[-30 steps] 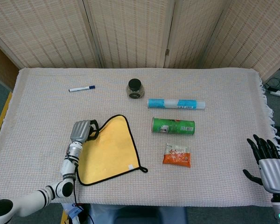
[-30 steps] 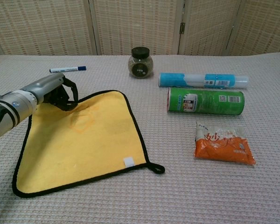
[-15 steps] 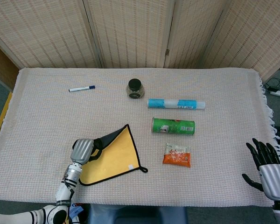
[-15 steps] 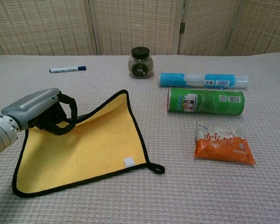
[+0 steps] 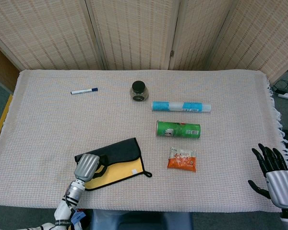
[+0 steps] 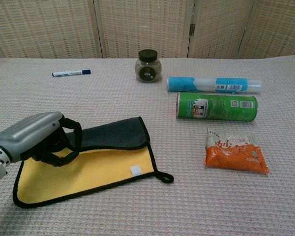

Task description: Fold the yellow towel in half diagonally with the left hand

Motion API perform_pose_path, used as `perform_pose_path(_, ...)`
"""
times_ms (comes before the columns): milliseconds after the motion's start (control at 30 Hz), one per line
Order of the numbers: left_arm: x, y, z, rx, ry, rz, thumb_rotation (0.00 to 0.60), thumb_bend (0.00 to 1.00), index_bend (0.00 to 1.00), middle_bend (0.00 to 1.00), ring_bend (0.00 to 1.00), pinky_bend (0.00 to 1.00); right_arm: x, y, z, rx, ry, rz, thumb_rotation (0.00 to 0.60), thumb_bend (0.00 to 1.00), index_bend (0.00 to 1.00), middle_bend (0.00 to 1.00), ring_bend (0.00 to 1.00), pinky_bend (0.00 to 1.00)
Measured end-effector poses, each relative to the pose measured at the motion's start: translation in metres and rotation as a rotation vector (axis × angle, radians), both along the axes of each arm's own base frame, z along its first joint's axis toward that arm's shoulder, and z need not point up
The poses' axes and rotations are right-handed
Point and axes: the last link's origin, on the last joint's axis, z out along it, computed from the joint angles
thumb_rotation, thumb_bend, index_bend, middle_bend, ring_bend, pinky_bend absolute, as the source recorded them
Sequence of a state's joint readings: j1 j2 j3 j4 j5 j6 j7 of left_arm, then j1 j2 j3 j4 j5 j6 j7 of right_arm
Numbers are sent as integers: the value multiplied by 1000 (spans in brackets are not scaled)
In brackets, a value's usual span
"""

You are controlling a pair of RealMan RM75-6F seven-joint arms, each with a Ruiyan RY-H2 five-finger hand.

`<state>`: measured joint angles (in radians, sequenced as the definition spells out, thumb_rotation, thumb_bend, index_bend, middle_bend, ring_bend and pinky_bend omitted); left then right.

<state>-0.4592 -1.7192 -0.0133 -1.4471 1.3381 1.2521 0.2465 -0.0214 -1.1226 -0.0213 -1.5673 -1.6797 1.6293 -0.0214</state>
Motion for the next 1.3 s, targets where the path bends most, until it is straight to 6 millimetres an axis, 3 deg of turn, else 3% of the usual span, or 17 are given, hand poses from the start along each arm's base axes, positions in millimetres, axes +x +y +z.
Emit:
perform_pose_path(633, -3, -33, -9, -41, 19, -33, 600, 461, 615, 1000, 1000, 1000, 2, 3, -1, 4, 1, 17, 600, 247, 0, 0, 0, 0)
perform_pose_path(1300, -3, -44, -16, -81, 22, -37, 600, 460, 615, 1000, 1000, 1000, 2, 3, -2, 10, 2, 16, 600, 247, 0, 0, 0, 0)
